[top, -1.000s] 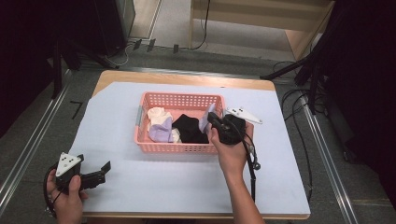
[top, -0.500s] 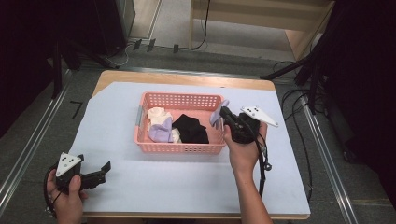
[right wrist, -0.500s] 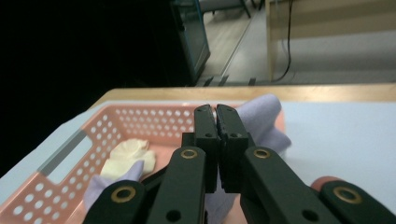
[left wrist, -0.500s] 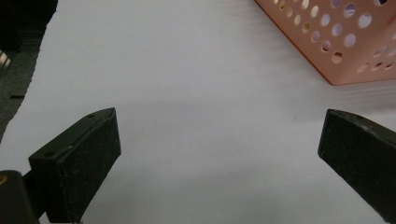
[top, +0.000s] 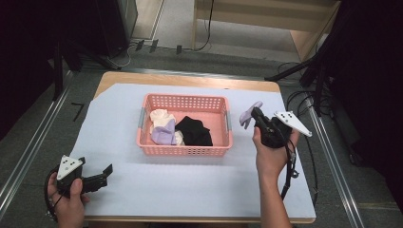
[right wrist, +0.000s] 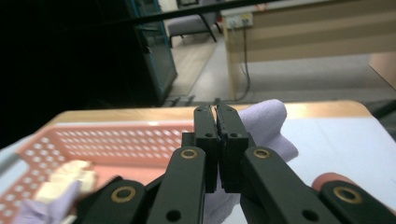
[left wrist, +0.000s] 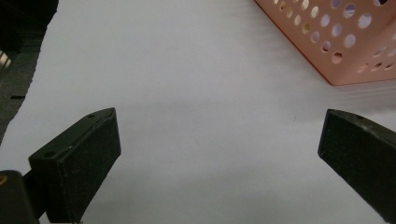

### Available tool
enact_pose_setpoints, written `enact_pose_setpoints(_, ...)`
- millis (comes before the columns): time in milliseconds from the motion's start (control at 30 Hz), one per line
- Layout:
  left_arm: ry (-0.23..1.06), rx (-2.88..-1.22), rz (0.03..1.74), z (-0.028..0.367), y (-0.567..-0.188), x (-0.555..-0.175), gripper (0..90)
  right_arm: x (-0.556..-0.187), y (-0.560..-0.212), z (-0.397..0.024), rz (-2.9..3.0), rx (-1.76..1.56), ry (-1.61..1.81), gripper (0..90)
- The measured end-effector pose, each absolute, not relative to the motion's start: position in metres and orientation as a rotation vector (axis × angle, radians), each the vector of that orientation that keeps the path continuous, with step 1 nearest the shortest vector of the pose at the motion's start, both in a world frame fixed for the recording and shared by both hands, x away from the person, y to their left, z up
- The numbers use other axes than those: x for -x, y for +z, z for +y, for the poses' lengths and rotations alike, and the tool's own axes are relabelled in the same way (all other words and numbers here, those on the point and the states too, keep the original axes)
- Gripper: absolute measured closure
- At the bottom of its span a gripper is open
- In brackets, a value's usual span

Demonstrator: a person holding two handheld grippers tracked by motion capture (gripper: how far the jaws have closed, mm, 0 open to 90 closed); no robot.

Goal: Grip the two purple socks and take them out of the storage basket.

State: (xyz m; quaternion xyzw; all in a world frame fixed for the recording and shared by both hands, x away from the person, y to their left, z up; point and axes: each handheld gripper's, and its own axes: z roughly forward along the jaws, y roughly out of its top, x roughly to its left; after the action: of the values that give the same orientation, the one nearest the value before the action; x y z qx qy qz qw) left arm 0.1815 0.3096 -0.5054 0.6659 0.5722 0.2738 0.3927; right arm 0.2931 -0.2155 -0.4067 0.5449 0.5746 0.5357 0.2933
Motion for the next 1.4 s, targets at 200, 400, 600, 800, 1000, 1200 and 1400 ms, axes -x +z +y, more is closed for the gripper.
enact_pose_setpoints(200,0.694,-1.694,1.453,0.31,-0.505,-0.181,0.0,-0.297,-0.442,-0.239,1.547,-1.555,1.339,88.7)
enact_pose_setpoints(400,0.696,-1.694,1.456,0.309,-0.505,-0.181,0.0,-0.296,-0.475,-0.258,1.533,-1.682,1.289,81.9)
enact_pose_setpoints(600,0.699,-1.694,1.456,0.308,-0.505,-0.182,0.0,-0.29,-0.468,-0.259,1.467,-1.659,1.353,57.8)
enact_pose_setpoints(800,0.7,-1.694,1.453,0.309,-0.505,-0.182,0.0,-0.291,-0.452,-0.232,1.52,-1.589,1.369,55.8)
enact_pose_setpoints(1000,0.694,-1.693,1.453,0.309,-0.505,-0.182,0.1,-0.296,-0.446,-0.191,1.618,-1.531,1.41,58.6)
enact_pose_setpoints(1200,0.692,-1.694,1.455,0.309,-0.505,-0.182,0.0,-0.305,-0.445,-0.142,1.741,-1.468,1.435,60.6)
enact_pose_setpoints(1400,0.69,-1.689,1.454,0.31,-0.505,-0.182,0.1,-0.31,-0.447,-0.108,1.817,-1.446,1.449,60.9)
